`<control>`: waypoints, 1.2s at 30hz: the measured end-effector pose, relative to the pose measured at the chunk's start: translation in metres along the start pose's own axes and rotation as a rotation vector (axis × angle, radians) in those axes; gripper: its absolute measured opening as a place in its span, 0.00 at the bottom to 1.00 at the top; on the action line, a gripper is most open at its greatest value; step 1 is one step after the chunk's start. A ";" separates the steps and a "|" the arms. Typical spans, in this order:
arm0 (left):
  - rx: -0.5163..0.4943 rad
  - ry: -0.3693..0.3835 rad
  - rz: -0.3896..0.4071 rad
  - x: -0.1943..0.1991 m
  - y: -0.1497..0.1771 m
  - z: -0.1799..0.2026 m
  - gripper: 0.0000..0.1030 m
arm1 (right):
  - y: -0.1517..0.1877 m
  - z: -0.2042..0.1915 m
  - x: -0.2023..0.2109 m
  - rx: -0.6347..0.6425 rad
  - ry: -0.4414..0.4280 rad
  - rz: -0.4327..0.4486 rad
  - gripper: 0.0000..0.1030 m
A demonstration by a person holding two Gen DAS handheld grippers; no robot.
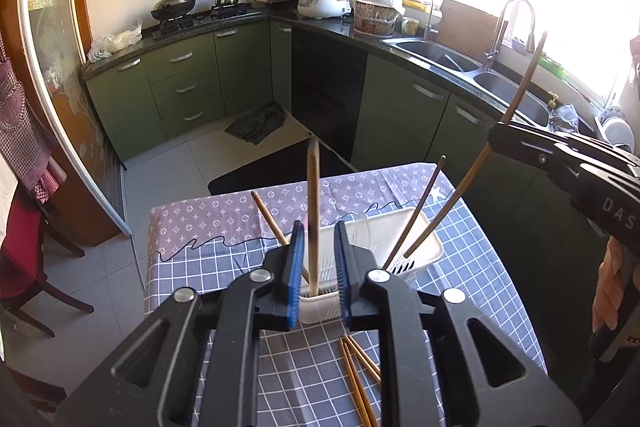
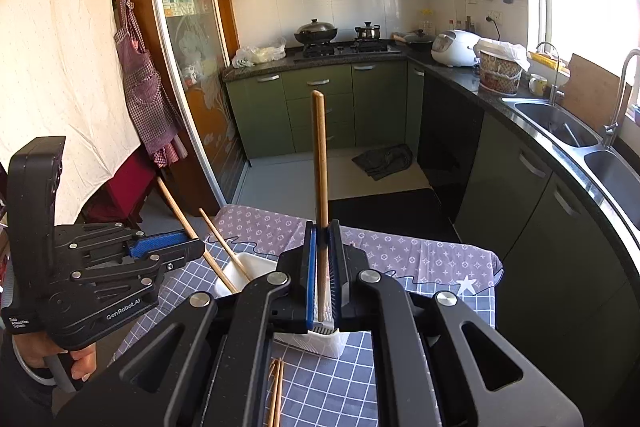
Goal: Organize utensils
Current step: 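Carry both upright chopsticks into the white holder and open both grippers, then move both open grippers back toward the remaining chopsticks, then close the left gripper on a wooden chopstick and lift it upright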
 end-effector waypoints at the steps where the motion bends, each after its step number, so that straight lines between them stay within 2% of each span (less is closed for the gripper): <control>1: -0.002 0.000 0.000 0.001 0.003 0.000 0.21 | 0.003 0.000 -0.006 0.005 0.004 -0.006 0.07; 5: -0.014 -0.006 0.028 0.011 0.011 0.001 0.33 | 0.013 0.001 -0.022 0.006 0.002 -0.033 0.07; 9: -0.027 -0.015 0.061 0.024 0.022 0.005 0.35 | 0.021 0.002 -0.028 0.002 -0.006 -0.041 0.07; 12: -0.022 -0.041 0.085 0.032 0.030 0.008 0.41 | 0.024 0.003 -0.026 -0.004 -0.013 -0.036 0.10; 19: -0.006 -0.048 0.103 0.045 0.066 0.014 0.42 | 0.046 0.007 0.012 -0.021 -0.037 0.010 0.11; 21: -0.014 -0.047 0.086 0.045 0.077 0.016 0.42 | 0.061 0.008 0.026 -0.026 -0.035 0.016 0.19; 25: -0.027 -0.044 0.047 0.043 0.098 0.021 0.42 | 0.101 0.016 0.044 -0.043 -0.024 -0.004 0.21; 28: -0.039 -0.049 0.000 0.036 0.113 0.024 0.42 | 0.132 0.025 0.046 -0.061 -0.015 -0.050 0.21; 30: -0.041 -0.038 -0.065 0.023 0.125 0.023 0.42 | 0.151 0.031 0.040 -0.070 -0.002 -0.099 0.23; 34: -0.006 0.048 -0.298 -0.019 0.155 0.027 0.42 | 0.190 0.039 0.013 -0.079 0.009 -0.226 0.27; 36: -0.004 0.075 -0.385 -0.038 0.166 0.031 0.36 | 0.209 0.039 0.000 -0.076 0.002 -0.283 0.27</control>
Point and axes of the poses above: each gripper's, at about its wrist camera, not at the fingertips, and x roughly against the way its jaws point, z to its right, y to its underside, the point moved 2 cm from there along -x, roughly the way its jaws point, and after that the axes turned 3 degrees about -z, right-handed, at the moved point
